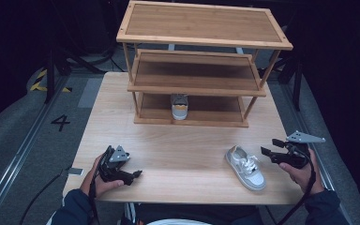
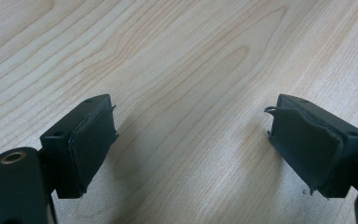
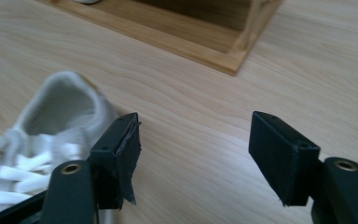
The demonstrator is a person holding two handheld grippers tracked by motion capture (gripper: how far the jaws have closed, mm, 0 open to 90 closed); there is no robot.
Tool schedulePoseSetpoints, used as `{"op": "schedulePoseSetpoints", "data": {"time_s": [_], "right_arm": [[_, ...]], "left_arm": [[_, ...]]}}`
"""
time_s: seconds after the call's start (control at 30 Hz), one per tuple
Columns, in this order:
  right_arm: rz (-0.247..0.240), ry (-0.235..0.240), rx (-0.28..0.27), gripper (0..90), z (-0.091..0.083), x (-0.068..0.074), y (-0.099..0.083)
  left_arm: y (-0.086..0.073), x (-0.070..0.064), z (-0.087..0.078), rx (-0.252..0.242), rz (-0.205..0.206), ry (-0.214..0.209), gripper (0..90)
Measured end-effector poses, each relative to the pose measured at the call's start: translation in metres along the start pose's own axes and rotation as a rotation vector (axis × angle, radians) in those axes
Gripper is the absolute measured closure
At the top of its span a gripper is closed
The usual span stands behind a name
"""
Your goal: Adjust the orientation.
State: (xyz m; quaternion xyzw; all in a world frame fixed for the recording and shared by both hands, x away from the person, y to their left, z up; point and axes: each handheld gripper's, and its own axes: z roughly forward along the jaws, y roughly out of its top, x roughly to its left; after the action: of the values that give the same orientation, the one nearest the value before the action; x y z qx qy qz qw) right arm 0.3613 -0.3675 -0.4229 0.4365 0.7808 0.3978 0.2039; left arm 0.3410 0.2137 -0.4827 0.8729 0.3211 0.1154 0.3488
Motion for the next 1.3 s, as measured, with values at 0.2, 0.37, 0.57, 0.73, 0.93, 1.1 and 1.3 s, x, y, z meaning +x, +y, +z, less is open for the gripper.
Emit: {"op": "schedulePoseSetpoints", "data": {"time_s": [0.2, 0.37, 0.57, 0.73, 0.93, 1.1, 1.3], "right_arm": [[-0.047, 0.075, -0.011, 43.2, 0.001, 0.035, 0.021], [-0.096, 0.143, 0.033, 53.4, 0.012, 0.067, 0.034], [-0.106, 0.144, 0.148, 60.0, 0.035, 0.087, 0.035], [-0.086, 0.135, 0.177, 66.3, 0.043, 0.090, 0.036], [-0.084, 0.153, 0.204, 71.1, 0.046, 0.091, 0.036], [-0.061, 0.129, 0.228, 62.8, 0.043, 0.090, 0.034], [-0.028, 0.120, 0.269, 59.9, 0.058, 0.086, 0.031]], "left_arm": [[0.001, 0.001, 0.001, 0.002, -0.002, -0.001, 13.2], [0.001, 0.001, 0.001, 0.002, -0.002, -0.001, 13.2], [0.001, 0.001, 0.001, 0.003, -0.001, -0.001, 13.2], [0.001, 0.001, 0.001, 0.003, 0.001, -0.004, 13.1], [0.002, 0.001, 0.001, 0.004, 0.003, -0.006, 13.1], [0.002, 0.001, 0.001, 0.004, 0.003, -0.006, 13.1], [0.002, 0.001, 0.002, 0.005, 0.006, -0.008, 13.1]]}}
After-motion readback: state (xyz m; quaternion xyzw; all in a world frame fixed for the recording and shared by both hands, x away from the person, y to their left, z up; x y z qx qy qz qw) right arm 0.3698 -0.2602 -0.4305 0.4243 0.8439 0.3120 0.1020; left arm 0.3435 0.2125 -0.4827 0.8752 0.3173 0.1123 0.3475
